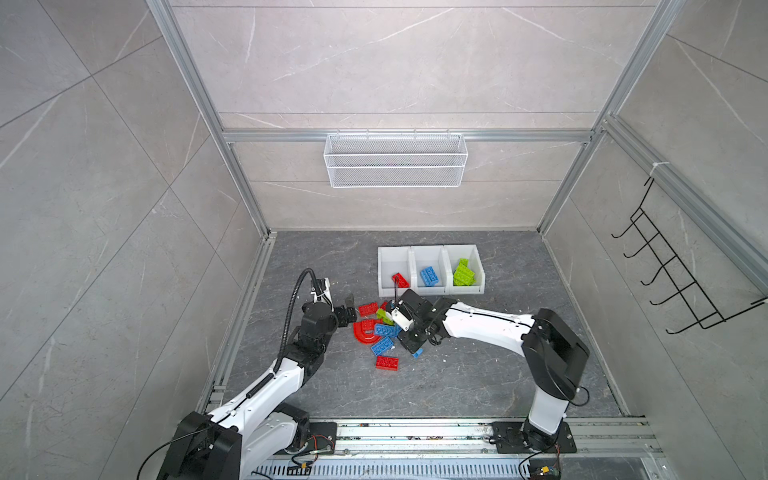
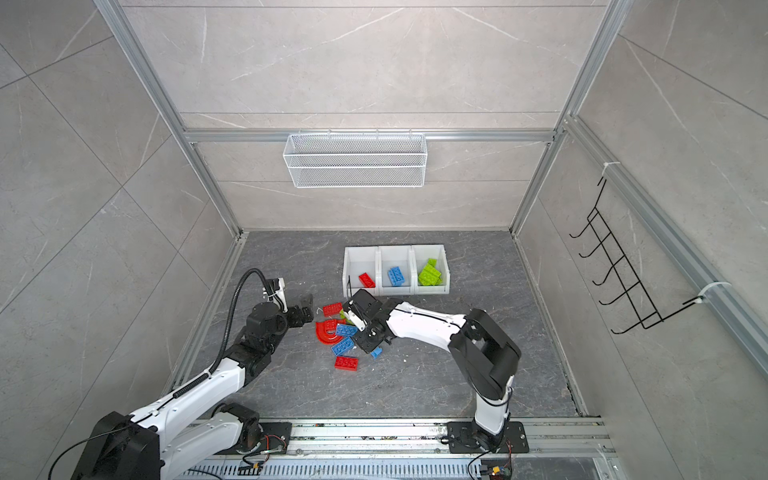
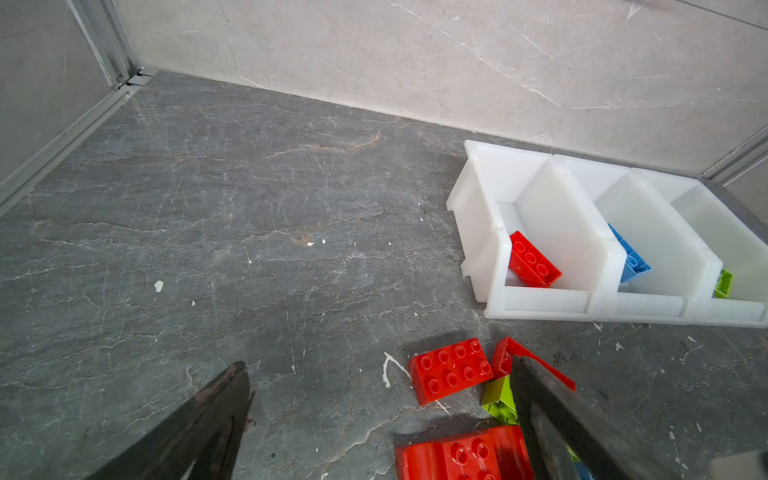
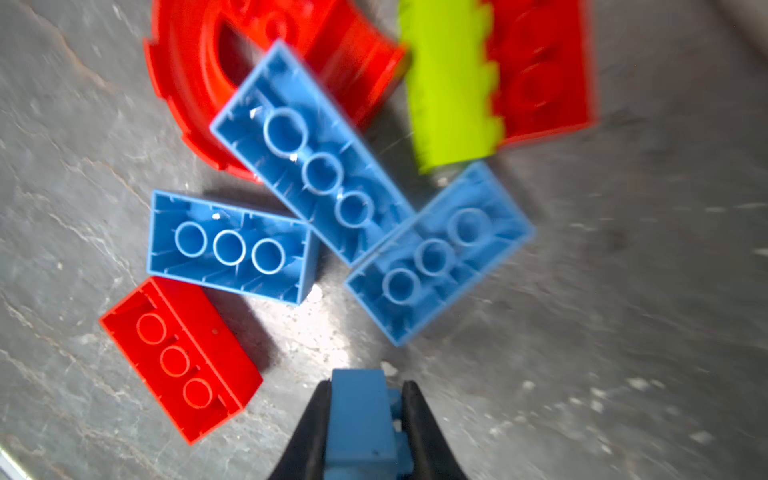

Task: Sort the legos into containers by color
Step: 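Carry the blue brick into the middle bin compartment and release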

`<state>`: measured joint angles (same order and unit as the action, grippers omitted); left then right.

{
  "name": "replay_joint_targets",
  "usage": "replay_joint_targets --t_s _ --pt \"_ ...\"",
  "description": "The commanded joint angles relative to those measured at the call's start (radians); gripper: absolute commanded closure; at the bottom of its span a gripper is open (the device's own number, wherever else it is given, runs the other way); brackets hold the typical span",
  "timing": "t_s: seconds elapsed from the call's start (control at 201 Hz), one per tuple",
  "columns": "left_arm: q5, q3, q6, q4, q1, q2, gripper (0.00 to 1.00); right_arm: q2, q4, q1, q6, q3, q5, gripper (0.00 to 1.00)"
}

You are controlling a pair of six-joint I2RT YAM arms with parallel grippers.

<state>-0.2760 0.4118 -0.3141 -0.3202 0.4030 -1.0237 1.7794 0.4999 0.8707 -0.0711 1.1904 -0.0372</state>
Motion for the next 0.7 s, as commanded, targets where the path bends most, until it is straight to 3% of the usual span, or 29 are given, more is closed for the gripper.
replay_joint_targets --t_s 0.0,0.134,0.333,0.513,0.692 --pt "-0.019 0.003 0.000 -0.017 -0.006 0.013 0.00 -0.124 -0.154 -0.053 -0.044 -0.091 0.036 0.95" --pt "-0.021 -0.001 -0.002 -0.019 -0.007 0.017 0.00 -0.218 -0.263 -0.153 -0.086 -0.181 -0.032 0.96" --pt "-0.020 -0.001 0.000 -0.025 -0.007 0.013 0.00 -0.248 -0.272 -0.287 -0.142 -0.143 -0.067 0.96" --pt "-0.011 0.006 -0.001 -0.027 -0.007 -0.009 0.00 -0.206 -0.264 -0.364 -0.151 -0.058 -0.017 0.95" --pt "0.005 0.012 -0.002 -0.030 -0.007 -0.020 0.00 -0.063 -0.266 -0.448 -0.147 0.087 -0.026 0.96"
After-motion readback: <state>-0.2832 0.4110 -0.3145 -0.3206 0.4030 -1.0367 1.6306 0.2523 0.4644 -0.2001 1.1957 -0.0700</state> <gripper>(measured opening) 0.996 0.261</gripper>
